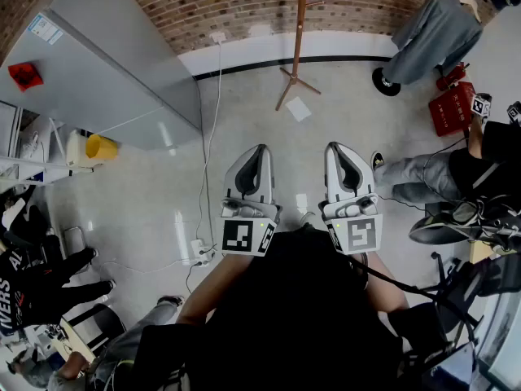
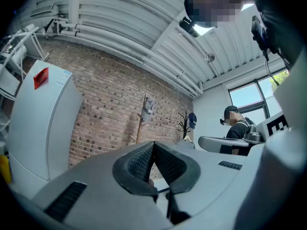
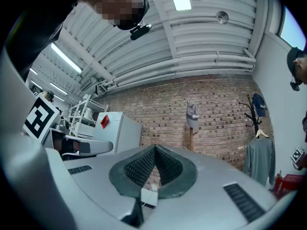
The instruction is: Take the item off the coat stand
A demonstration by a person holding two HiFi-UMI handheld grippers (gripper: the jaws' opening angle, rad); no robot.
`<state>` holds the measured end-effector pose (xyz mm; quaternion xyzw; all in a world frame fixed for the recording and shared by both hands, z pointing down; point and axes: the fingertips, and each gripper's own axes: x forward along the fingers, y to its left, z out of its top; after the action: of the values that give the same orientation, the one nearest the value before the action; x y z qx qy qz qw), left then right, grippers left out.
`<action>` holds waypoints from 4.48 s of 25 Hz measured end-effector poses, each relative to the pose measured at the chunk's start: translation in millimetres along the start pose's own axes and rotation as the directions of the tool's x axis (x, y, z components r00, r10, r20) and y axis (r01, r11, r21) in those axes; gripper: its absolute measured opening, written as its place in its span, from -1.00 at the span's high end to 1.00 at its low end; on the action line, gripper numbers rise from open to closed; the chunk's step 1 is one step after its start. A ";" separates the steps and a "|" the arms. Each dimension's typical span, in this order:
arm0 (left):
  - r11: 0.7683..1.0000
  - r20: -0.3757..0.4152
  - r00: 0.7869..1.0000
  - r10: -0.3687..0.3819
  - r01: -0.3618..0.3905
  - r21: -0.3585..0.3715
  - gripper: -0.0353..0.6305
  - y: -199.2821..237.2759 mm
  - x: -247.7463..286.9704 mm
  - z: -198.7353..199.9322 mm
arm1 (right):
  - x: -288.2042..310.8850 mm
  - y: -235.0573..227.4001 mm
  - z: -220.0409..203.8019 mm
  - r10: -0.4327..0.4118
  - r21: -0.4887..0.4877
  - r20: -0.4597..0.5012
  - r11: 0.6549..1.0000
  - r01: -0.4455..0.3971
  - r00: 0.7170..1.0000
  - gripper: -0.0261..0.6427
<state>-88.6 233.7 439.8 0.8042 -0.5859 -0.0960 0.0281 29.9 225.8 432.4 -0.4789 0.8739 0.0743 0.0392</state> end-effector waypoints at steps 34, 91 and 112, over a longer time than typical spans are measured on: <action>0.999 -0.035 0.999 -0.010 0.011 0.034 0.85 -49.4 27.3 -27.0 | -30.5 -56.4 -7.5 0.104 0.132 0.049 0.985 -0.110 0.993 0.87; 0.992 -0.033 0.994 -0.100 0.096 -0.086 0.85 136.7 436.7 -11.7 | 431.4 -316.8 41.7 0.082 0.166 0.112 0.981 -0.100 0.990 0.63; 0.990 -0.040 0.995 -0.096 0.091 -0.107 0.85 132.9 452.4 -21.4 | 486.5 -385.0 145.3 0.053 0.091 0.169 0.993 -0.069 0.984 0.45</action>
<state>-75.7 -237.9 426.8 0.8301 -0.5410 -0.1098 0.0791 92.1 -358.4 185.7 -0.4414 0.8844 0.0731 0.1327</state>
